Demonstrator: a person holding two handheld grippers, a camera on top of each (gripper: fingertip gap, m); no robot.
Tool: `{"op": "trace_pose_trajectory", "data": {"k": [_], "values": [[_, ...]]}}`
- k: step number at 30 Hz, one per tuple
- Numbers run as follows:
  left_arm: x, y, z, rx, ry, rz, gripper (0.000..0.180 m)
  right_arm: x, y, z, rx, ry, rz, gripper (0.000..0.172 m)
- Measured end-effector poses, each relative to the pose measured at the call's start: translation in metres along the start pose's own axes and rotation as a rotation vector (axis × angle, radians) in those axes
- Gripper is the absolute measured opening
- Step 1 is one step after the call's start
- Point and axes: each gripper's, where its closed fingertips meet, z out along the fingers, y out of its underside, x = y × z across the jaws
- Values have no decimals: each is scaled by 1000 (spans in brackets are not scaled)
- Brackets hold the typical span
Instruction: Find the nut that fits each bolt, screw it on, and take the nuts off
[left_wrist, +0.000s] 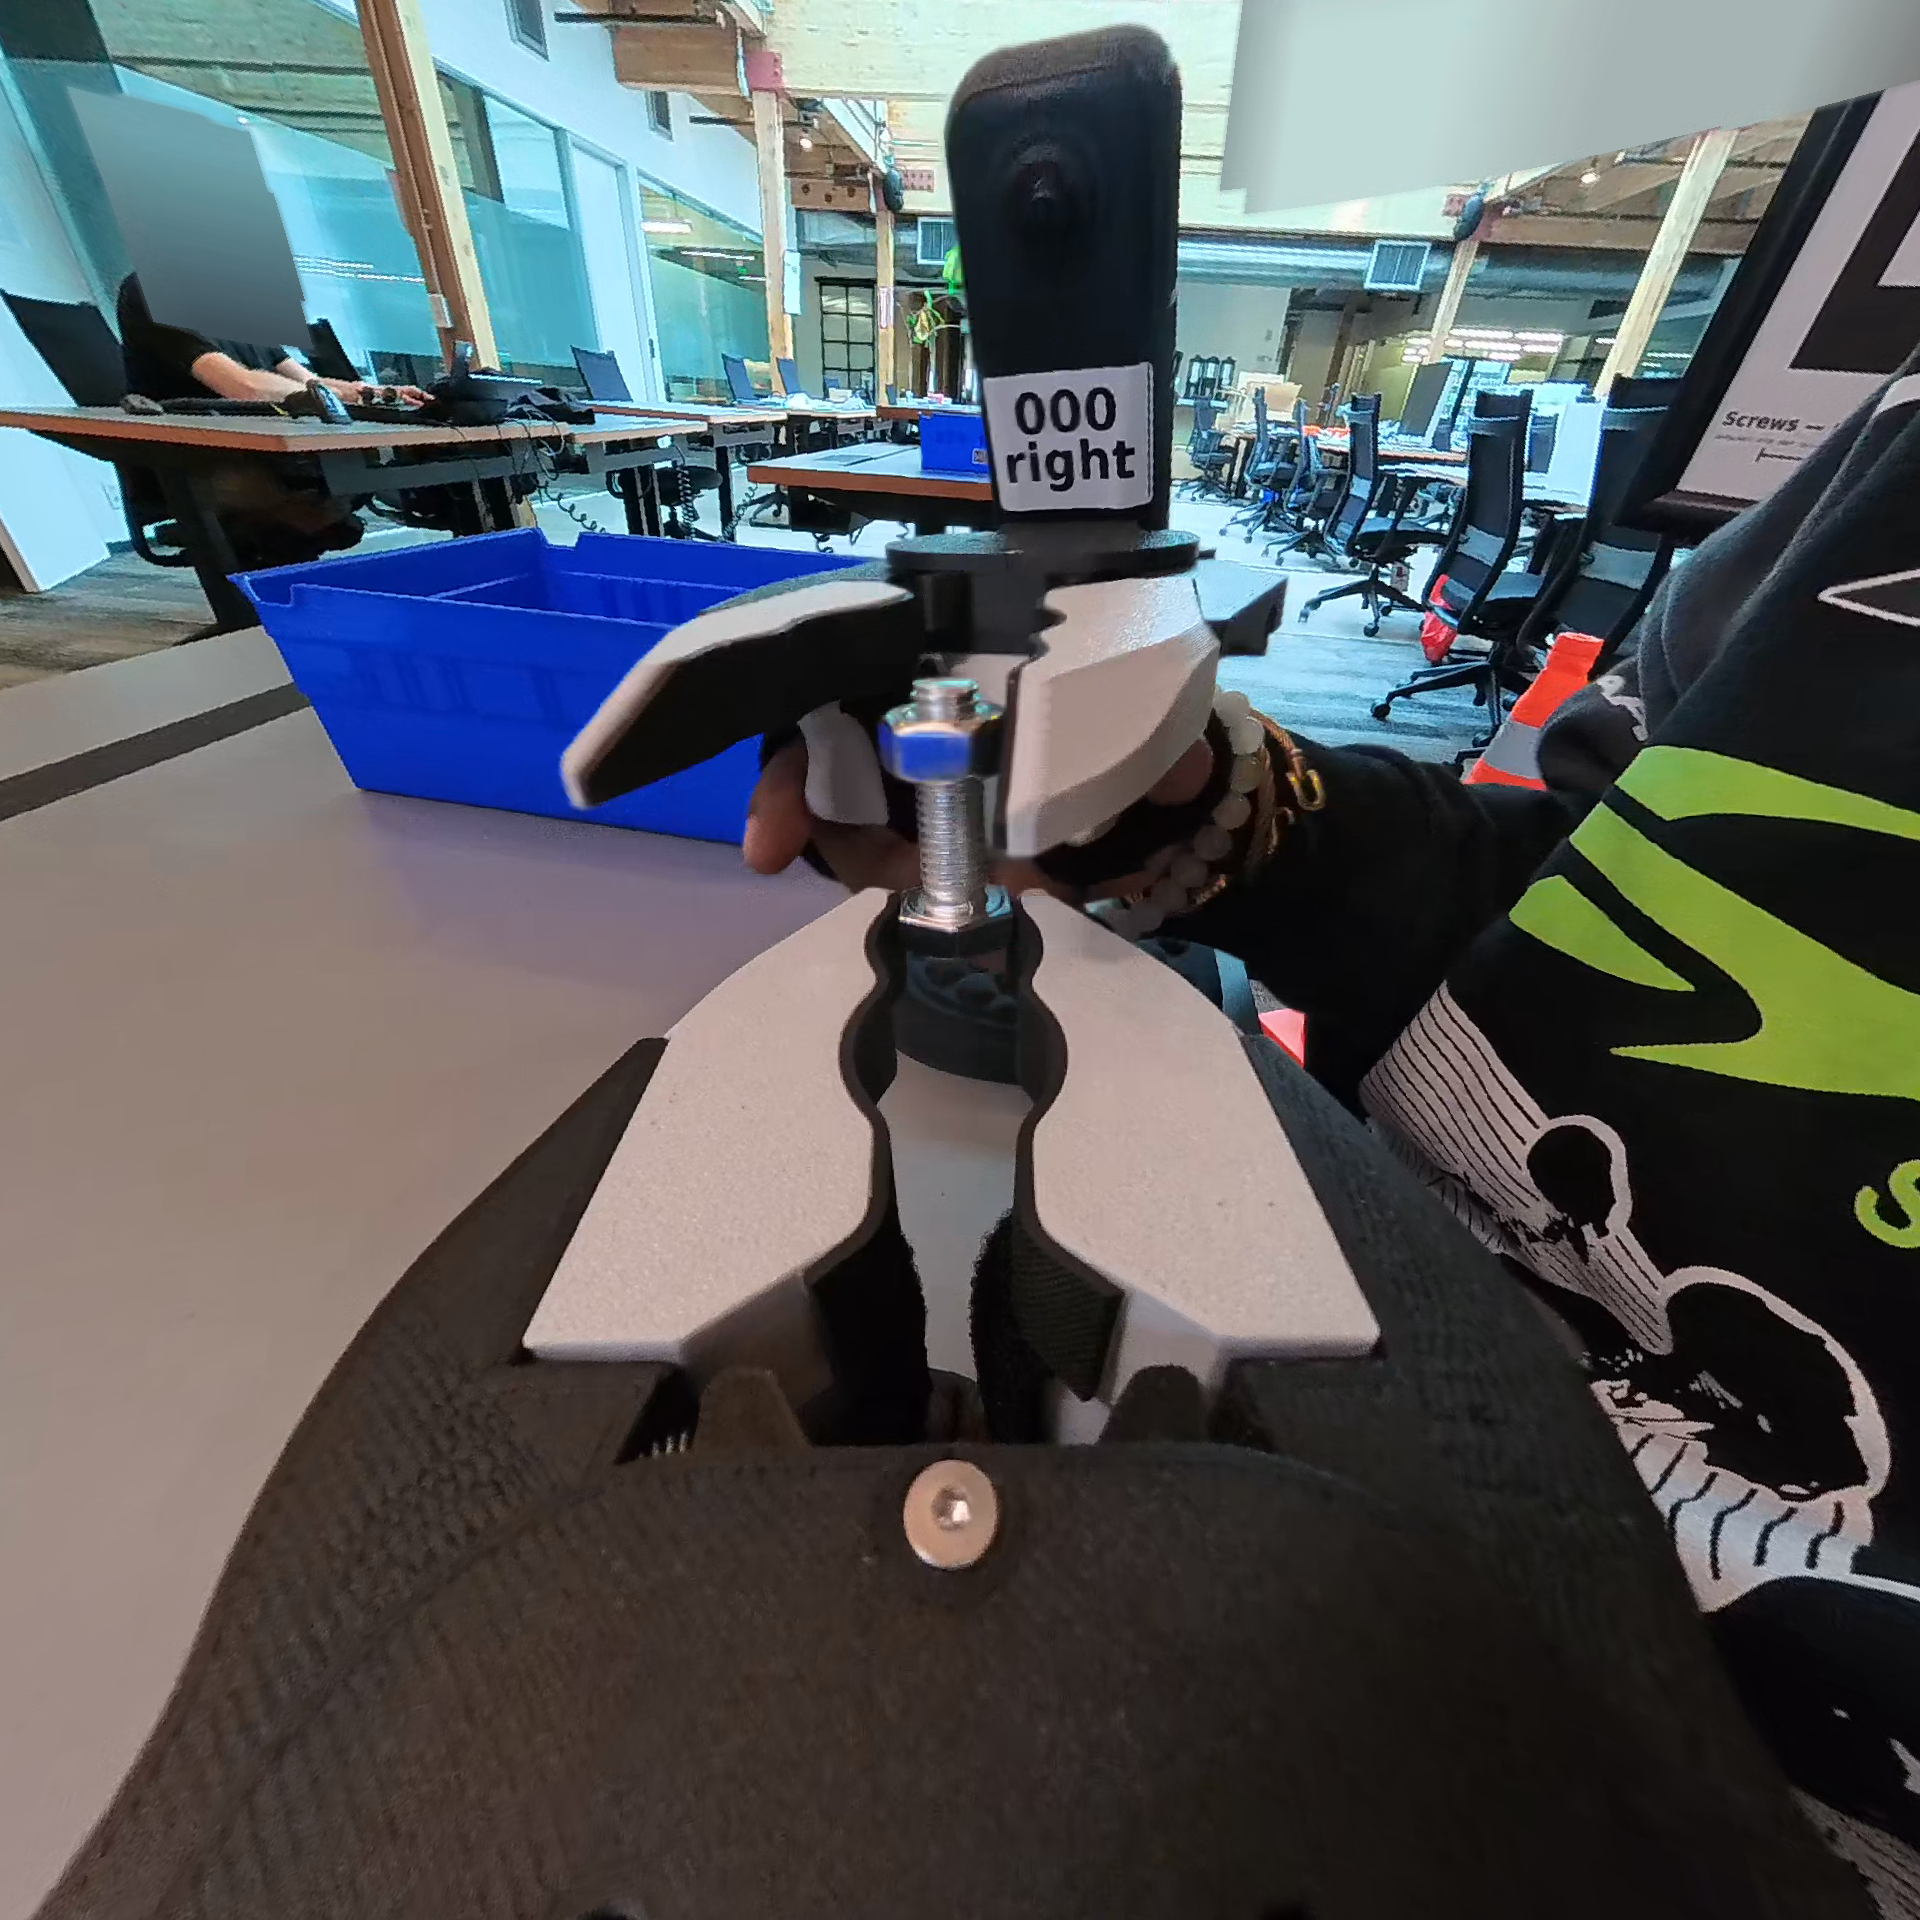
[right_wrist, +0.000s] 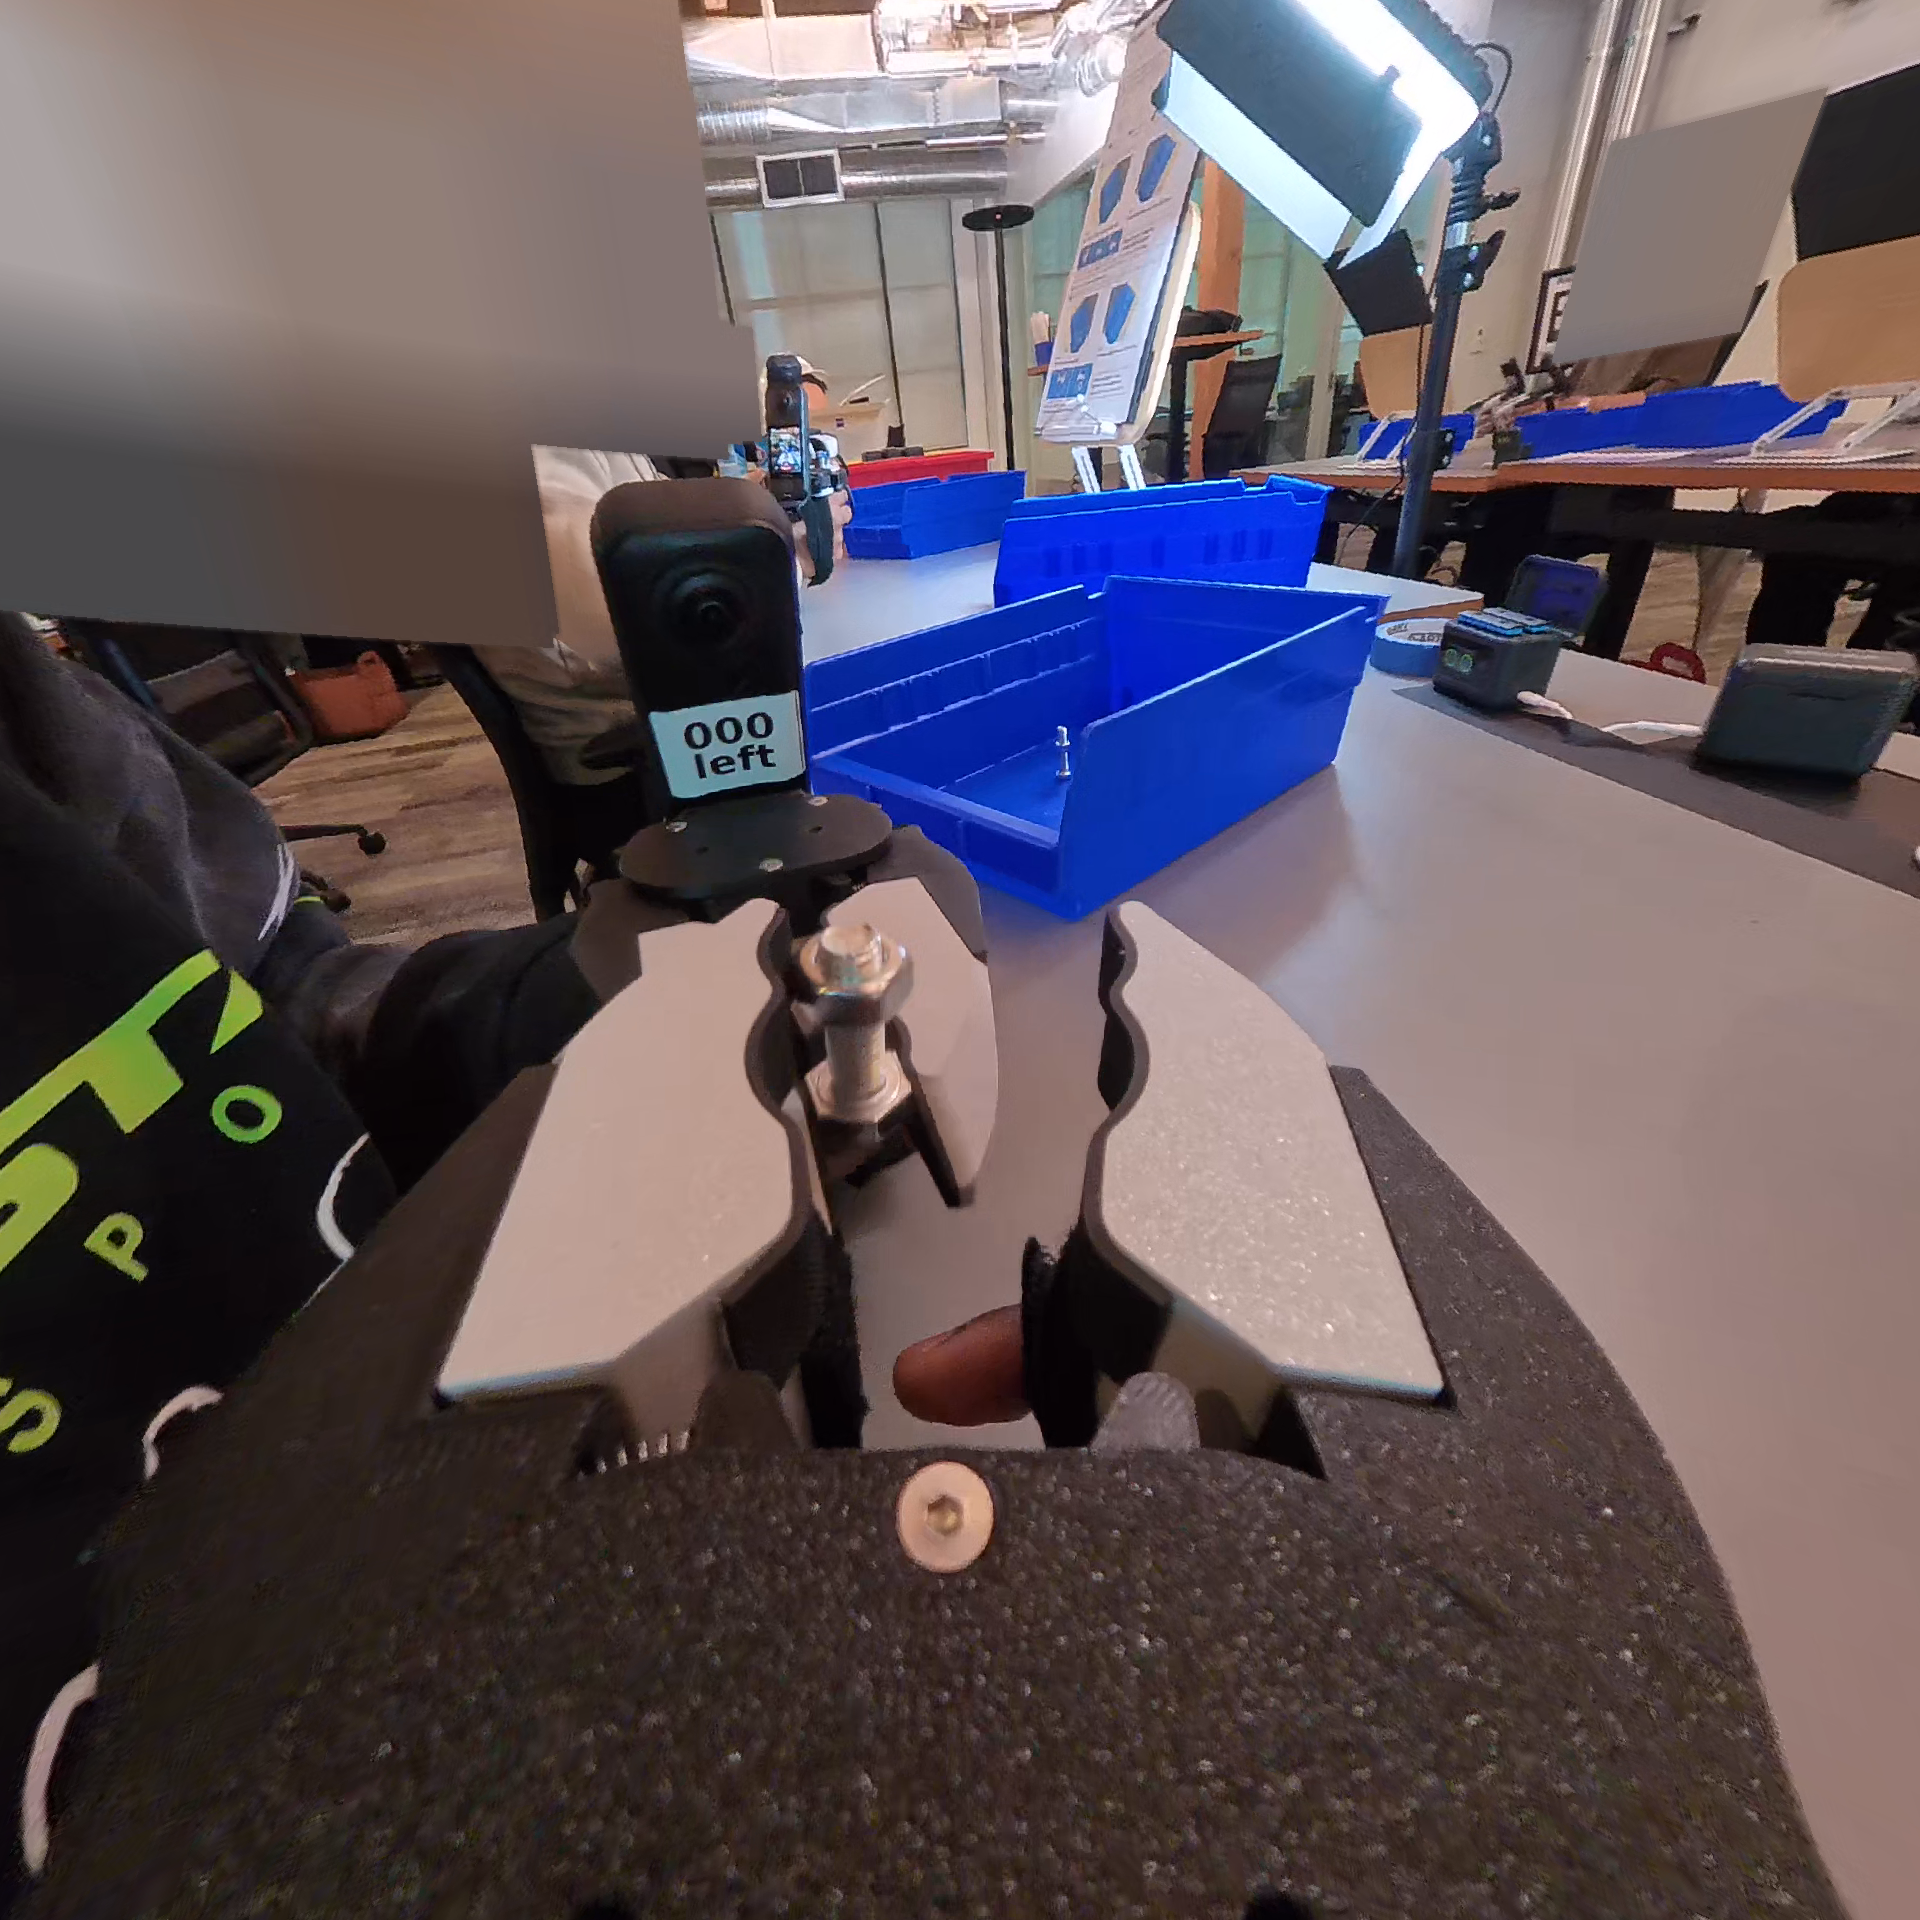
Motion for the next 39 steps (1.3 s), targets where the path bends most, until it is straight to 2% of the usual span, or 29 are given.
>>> {"op": "trace_pose_trajectory", "data": {"k": [4, 6, 8, 11, 16, 19, 23, 30, 37, 39], "values": [[-1, -1, -1, 7, -3, -8, 18, 6, 0, -24, 12, 27, -6, 55], [0, -2, -2, 16, 6, -7, 18, 20, -1, -40, 32, 111, -4, 23], [0, -2, -1, 13, 0, -4, 18, 27, -2, -53, 54, 150, 6, 15], [0, -1, -1, 10, 1, -4, 18, 22, -4, -57, 71, 122, 17, 19], [-1, -1, -1, 10, -4, -5, 18, -1, -9, -36, 78, -12, 34, 46], [-1, -1, -1, 11, -6, -3, 18, -8, -8, -18, 64, -53, 38, 53], [-1, -1, -1, 10, -7, -2, 18, -11, -8, 2, 53, -77, 53, 55], [0, -1, 0, 7, 0, 5, 18, -6, -1, 12, 14, -51, 42, 53], [-1, -2, -1, 18, -3, -4, 18, 3, -2, -22, 34, -18, 35, 50], [0, -3, -2, 27, 5, -4, 18, 18, -2, -39, 55, 71, 40, 19]]}}
